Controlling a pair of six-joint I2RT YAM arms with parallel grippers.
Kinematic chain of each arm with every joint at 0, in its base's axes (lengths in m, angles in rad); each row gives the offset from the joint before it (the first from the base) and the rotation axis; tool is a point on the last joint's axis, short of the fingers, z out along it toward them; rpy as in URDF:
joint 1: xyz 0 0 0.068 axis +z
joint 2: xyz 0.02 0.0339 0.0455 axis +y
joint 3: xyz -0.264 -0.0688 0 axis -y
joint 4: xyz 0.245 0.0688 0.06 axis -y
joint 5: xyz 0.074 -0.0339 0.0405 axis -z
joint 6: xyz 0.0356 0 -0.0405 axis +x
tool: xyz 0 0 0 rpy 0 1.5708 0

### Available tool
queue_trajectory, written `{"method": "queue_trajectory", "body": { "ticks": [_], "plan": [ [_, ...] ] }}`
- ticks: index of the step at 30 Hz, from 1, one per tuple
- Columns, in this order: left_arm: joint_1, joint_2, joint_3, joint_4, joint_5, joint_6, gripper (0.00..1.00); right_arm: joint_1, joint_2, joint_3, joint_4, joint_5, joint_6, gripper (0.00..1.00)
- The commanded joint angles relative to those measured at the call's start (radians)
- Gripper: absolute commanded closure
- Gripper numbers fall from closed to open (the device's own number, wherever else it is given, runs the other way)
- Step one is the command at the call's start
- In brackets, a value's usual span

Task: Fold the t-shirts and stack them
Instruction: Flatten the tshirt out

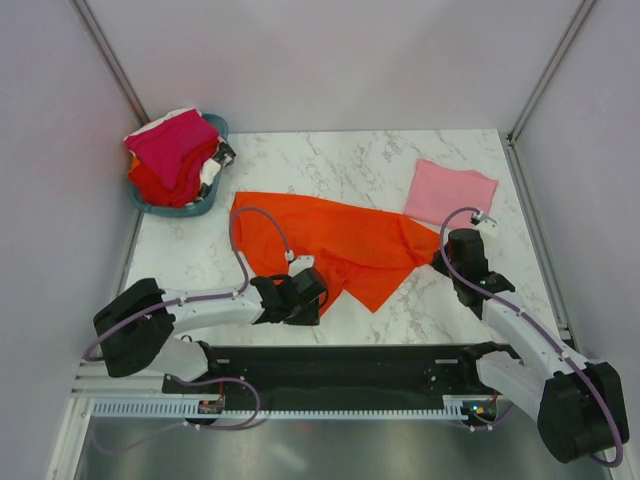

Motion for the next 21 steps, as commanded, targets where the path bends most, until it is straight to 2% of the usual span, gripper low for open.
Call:
{"method": "queue_trajectory", "body": {
  "ticks": [1,5,10,11,15,19,21],
  "plan": [
    [-0.016,0.046,0.024,-0.015,-0.035,0.027,0.52,-0.003,0.009,-0.004,0.037,0.019,0.006,1.00],
    [-0.015,0.089,0.028,-0.031,-0.084,0.019,0.59,-0.003,0.009,-0.005,0.038,0.016,0.007,1.00],
    [-0.015,0.162,0.075,-0.057,-0.116,0.035,0.86,-0.003,0.012,-0.008,0.041,0.016,0.012,1.00],
    [-0.015,0.181,0.093,-0.069,-0.136,0.036,0.98,-0.005,0.015,-0.008,0.041,0.014,0.012,1.00],
    [0.001,0.135,0.094,-0.112,-0.199,0.035,0.98,-0.003,0.030,-0.010,0.066,-0.010,0.010,1.00],
    [0.128,0.020,0.061,-0.098,-0.147,0.098,0.98,-0.003,0.125,0.022,0.147,-0.121,0.006,1.00],
    [0.182,-0.059,0.048,-0.086,-0.123,0.139,0.98,-0.003,0.229,0.082,0.187,-0.196,0.007,1.00]
  ]
}}
